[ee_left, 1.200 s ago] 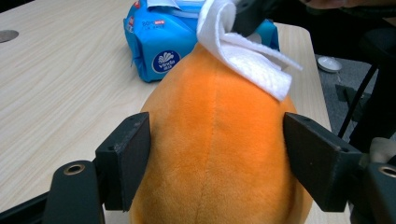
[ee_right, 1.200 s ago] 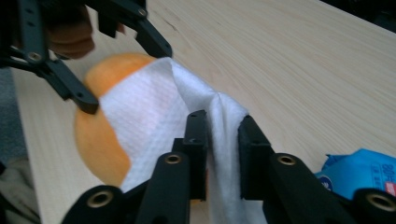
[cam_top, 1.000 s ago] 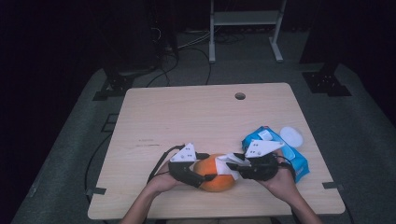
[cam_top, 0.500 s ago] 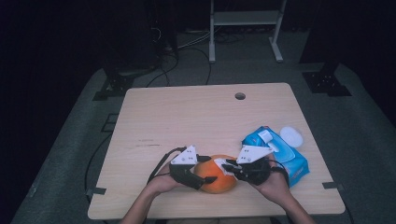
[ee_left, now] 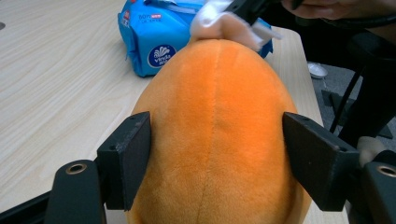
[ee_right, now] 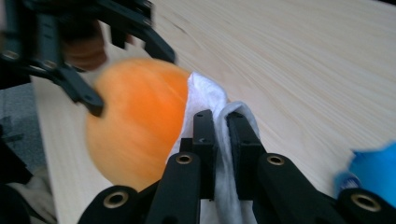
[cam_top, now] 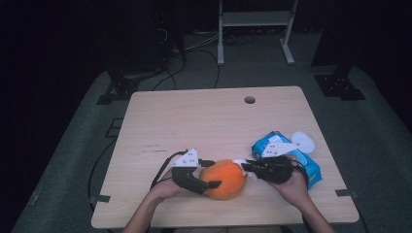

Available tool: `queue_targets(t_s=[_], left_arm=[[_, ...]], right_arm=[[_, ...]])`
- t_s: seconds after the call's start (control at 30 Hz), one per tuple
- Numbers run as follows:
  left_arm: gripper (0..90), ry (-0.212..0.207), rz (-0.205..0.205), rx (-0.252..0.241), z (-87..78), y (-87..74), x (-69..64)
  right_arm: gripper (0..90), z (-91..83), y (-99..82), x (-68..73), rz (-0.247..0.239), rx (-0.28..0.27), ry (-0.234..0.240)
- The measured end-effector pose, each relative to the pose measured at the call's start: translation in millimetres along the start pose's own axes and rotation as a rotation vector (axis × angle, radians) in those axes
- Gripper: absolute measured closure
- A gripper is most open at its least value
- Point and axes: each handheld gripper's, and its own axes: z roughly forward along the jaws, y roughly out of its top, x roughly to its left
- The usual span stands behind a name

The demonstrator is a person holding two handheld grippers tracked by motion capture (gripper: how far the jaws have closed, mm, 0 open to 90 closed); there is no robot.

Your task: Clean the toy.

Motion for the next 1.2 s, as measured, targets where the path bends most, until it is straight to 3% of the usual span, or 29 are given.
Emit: queue_targets(t_s=[0.1, 0.17, 0.3, 0.4, 0.5, 0.63, 0.7, 0.77, 0.9, 1.03, 1.1, 1.2], left_arm=[[26.3, -0.002, 0.002, 0.008, -2.3, -0.9, 0.6], [26.5, -0.006, -0.008, 0.007, -3.5, -2.3, 2.4], [26.4, -0.011, -0.018, -0.002, -3.7, -4.0, 4.0], [25.9, -0.010, -0.012, -0.002, -1.3, -2.6, 1.8], [25.6, -0.021, 0.033, -0.001, 4.1, 1.5, -5.9], [24.5, -0.014, 0.079, 0.017, 8.2, 5.2, -15.1], [24.7, -0.015, 0.066, 0.010, 7.7, 4.7, -13.6], [24.6, -0.015, 0.049, 0.006, 7.0, 3.9, -11.2], [20.5, -0.008, 0.032, 0.002, 11.4, 5.3, -11.6], [12.4, 0.010, 0.032, 0.017, 18.2, 5.9, -13.7], [12.1, 0.011, 0.031, 0.010, 17.7, 5.1, -13.9], [14.7, 0.014, 0.039, 0.014, 13.4, 6.7, -13.5]], right_arm=[[82.4, 3.6, 3.0, 6.7, -0.036, 0.003, -0.010], [82.5, 3.7, -0.2, 1.4, -0.025, 0.012, -0.029], [82.5, 0.7, -13.3, -19.3, 0.054, 0.029, -0.053], [82.5, -2.0, -10.4, -17.7, 0.073, -0.004, -0.021], [82.5, -0.5, 0.8, -4.4, 0.044, -0.036, 0.025], [82.3, 8.3, 3.4, 4.6, -0.012, 0.000, 0.016], [82.3, 7.8, -0.7, -1.7, -0.002, 0.008, 0.015], [82.3, 4.6, -5.0, -10.2, 0.013, 0.027, -0.014], [82.3, 0.5, -5.4, -12.3, 0.049, 0.015, 0.016], [82.3, 5.5, 5.3, 9.6, -0.026, -0.005, 0.058], [82.3, 6.2, 7.8, 16.3, -0.066, 0.004, 0.047], [82.3, 5.5, 3.8, 8.7, -0.048, 0.012, 0.037]])
